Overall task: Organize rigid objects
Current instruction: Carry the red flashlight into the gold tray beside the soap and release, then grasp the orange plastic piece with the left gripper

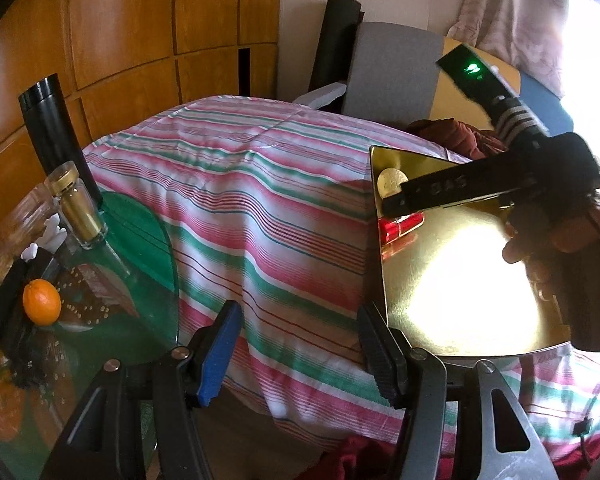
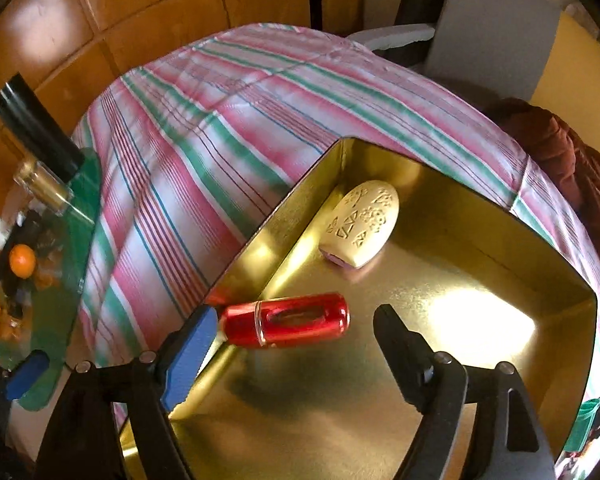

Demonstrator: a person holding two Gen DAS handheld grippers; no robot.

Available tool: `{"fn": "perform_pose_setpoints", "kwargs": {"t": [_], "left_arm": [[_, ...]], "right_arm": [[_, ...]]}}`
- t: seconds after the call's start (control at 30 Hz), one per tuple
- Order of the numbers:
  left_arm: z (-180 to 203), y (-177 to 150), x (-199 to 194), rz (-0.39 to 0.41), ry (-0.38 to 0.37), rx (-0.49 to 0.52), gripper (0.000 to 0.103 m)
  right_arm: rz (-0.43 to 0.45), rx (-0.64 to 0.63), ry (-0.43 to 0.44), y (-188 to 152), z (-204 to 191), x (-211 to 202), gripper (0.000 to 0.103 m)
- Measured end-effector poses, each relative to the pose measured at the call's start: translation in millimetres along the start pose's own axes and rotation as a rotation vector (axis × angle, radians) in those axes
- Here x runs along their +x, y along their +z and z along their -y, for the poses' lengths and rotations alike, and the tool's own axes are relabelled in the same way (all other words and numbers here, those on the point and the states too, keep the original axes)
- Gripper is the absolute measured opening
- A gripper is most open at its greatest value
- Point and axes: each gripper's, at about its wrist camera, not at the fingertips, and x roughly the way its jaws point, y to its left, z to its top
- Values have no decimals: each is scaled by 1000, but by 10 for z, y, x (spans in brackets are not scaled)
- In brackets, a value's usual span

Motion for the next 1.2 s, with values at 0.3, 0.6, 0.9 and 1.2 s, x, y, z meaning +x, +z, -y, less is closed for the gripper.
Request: {"fn": "perform_pose_setpoints", "kwargs": {"t": [0.3, 0.6, 0.9, 1.2], "left_arm": [[26, 8, -33, 9, 0, 8, 61], [104, -15, -57, 9, -6, 27, 61], [163, -14, -101, 12, -16, 45, 61], [186, -11, -119, -3, -40, 39, 61]], "right_arm": [[68, 24, -23, -129, 79, -286, 82], [154, 80, -43, -471, 237, -665, 82], [240, 100, -99, -784, 335, -1064, 82], [284, 233, -230, -1261, 1013, -1517, 82]]}}
